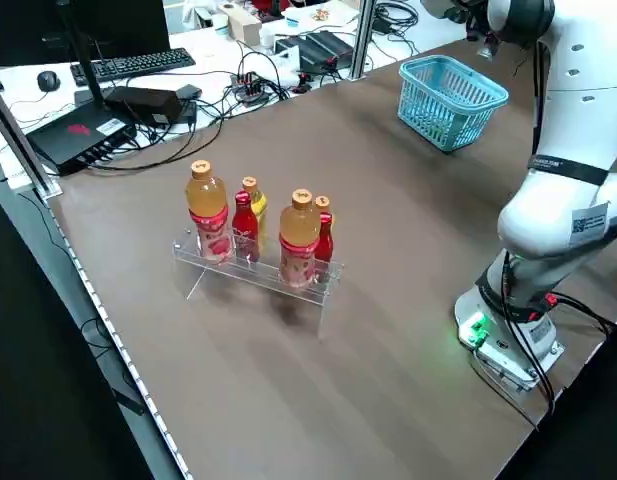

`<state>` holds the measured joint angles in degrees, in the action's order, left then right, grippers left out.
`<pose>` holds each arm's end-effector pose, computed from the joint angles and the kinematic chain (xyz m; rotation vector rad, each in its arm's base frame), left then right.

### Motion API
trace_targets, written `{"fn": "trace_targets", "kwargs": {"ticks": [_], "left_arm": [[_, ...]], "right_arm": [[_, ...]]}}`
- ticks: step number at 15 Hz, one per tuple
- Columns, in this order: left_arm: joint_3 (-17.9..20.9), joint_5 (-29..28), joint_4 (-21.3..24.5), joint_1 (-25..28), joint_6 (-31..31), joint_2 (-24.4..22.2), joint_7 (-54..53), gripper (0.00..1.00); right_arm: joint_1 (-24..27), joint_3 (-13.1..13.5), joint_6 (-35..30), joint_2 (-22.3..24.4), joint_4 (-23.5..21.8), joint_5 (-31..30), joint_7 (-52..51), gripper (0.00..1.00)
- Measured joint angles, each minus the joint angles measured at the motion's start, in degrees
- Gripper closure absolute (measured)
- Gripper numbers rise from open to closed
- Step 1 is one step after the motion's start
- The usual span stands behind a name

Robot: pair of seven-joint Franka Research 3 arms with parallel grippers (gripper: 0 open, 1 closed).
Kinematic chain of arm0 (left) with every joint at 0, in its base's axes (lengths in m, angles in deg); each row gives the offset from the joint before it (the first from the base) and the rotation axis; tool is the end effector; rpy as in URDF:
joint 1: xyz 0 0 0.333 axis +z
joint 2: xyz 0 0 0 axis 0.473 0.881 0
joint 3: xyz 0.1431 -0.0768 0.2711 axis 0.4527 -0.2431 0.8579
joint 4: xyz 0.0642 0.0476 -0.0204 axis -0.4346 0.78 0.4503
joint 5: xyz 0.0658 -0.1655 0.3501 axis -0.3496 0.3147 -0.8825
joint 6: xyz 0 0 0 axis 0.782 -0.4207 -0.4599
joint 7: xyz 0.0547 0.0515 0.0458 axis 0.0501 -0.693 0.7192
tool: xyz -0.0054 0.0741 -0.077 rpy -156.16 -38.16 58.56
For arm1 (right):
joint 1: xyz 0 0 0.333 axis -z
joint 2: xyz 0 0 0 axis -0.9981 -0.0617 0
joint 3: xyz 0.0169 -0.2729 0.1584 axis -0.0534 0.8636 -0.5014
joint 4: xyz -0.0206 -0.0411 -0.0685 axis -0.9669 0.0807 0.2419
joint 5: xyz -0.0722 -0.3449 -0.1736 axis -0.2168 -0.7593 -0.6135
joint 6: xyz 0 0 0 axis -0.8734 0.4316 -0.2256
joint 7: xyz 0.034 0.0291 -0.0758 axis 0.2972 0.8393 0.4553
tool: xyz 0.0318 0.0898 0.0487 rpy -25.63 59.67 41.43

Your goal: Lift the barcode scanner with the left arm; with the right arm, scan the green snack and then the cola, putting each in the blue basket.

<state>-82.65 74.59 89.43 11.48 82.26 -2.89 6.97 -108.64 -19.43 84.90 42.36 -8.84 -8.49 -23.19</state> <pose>0.5558 -0.4344 0.4600 2.2723 0.0527 -0.5019 0.5741 0.3134 0.5492 -2.4712 -1.0239 0.0291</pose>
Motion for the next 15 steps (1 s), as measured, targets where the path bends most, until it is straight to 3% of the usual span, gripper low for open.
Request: {"fn": "trace_targets", "kwargs": {"ticks": [13,15], "left_arm": [[0.1,0.0,0.0,-0.4,-2.4,0.7,0.0,0.66],[0.2,-2.1,-0.5,0.1,-2.4,0.7,0.0,0.66]], "right_arm": [[0.2,0.2,0.0,0.0,0.0,0.0,1.2,0.68],[0.2,0.2,0.0,0.0,0.0,0.0,1.2,0.68]]}}
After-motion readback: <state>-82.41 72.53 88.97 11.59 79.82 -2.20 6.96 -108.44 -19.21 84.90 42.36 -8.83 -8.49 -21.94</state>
